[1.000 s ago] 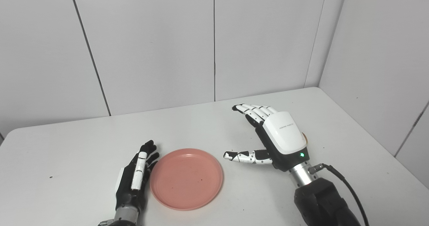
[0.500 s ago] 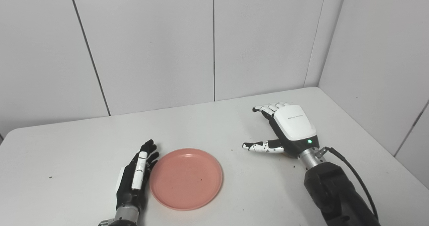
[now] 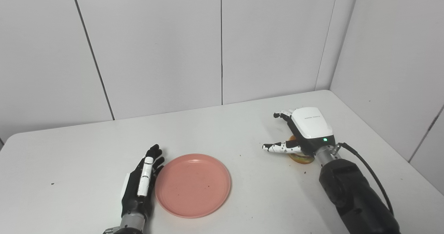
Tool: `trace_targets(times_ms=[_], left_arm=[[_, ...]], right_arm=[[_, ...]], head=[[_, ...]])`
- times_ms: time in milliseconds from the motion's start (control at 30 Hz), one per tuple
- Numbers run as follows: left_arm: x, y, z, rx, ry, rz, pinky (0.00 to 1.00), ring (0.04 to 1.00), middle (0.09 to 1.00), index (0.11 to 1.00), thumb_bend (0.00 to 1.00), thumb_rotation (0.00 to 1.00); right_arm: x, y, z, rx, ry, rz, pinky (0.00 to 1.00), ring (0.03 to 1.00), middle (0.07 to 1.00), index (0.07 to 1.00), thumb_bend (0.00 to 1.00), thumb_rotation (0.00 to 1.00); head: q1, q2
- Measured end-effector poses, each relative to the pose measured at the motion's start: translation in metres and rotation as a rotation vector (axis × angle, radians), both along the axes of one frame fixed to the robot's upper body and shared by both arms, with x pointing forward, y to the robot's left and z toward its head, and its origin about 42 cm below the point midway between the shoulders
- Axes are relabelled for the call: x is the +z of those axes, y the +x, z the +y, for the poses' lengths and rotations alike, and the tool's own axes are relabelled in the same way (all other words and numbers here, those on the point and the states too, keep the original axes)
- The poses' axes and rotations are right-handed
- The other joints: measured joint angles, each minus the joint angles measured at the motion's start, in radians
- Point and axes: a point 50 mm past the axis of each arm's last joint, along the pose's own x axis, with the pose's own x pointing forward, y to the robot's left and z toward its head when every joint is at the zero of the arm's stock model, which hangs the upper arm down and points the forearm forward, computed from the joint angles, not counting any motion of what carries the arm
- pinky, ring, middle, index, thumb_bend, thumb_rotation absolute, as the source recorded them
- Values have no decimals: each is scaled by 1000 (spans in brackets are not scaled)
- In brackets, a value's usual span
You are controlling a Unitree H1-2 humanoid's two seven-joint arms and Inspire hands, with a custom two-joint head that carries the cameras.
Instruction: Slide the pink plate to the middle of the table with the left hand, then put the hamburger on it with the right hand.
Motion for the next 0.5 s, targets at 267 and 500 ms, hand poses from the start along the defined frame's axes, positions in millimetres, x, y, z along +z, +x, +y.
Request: trace_targets(times_ms=[267, 500], left_arm=[[0, -1, -2, 3, -9, -4, 892, 882, 889, 825, 673, 844], [0, -1, -4, 3, -13, -4, 892, 873, 881, 821, 672, 835]], right_arm=[[-3, 6, -9, -27, -4, 29, 732, 743, 746, 729, 833, 786], [-10, 7, -12, -64, -5, 80, 727, 739, 750, 730, 838, 805]], head=[[3, 5], [6, 6]])
